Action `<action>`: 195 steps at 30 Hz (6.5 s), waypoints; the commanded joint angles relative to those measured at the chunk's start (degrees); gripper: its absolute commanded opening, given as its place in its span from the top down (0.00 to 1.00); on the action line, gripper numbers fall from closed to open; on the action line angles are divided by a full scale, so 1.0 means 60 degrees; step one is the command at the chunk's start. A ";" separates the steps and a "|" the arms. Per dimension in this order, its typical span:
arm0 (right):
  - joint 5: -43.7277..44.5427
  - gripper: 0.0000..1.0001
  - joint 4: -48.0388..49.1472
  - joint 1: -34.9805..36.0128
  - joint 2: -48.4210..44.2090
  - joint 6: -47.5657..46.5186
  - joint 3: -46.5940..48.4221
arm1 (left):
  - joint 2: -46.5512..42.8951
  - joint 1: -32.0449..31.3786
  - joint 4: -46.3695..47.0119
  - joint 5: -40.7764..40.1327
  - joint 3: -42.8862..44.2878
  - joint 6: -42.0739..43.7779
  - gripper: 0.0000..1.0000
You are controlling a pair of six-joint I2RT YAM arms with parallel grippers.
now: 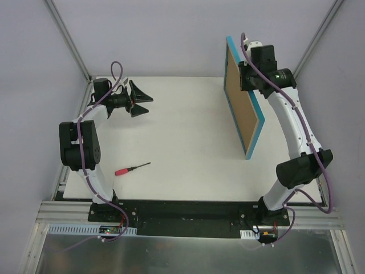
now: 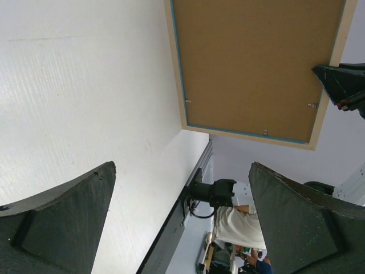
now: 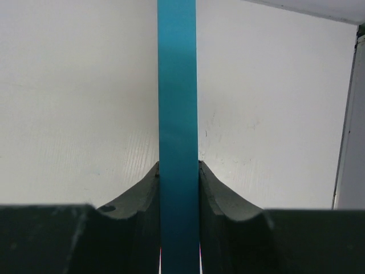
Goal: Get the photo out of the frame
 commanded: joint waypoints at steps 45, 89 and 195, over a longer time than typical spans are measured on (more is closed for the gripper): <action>-0.7950 0.99 0.4046 -0.4452 -0.1821 0.2635 -0.5933 | 0.4288 -0.2905 -0.1677 -0.1096 0.3375 0.1436 0.01; -0.9254 0.99 0.6347 -0.4218 0.0654 0.2240 -0.8937 | 0.3468 -0.2290 -0.2029 -0.0979 0.2350 0.2051 0.01; -0.4009 0.04 0.3197 0.0938 -0.6318 -0.2873 -0.7575 | -0.3974 -0.2744 -0.8679 -1.0604 -0.5722 1.5601 0.74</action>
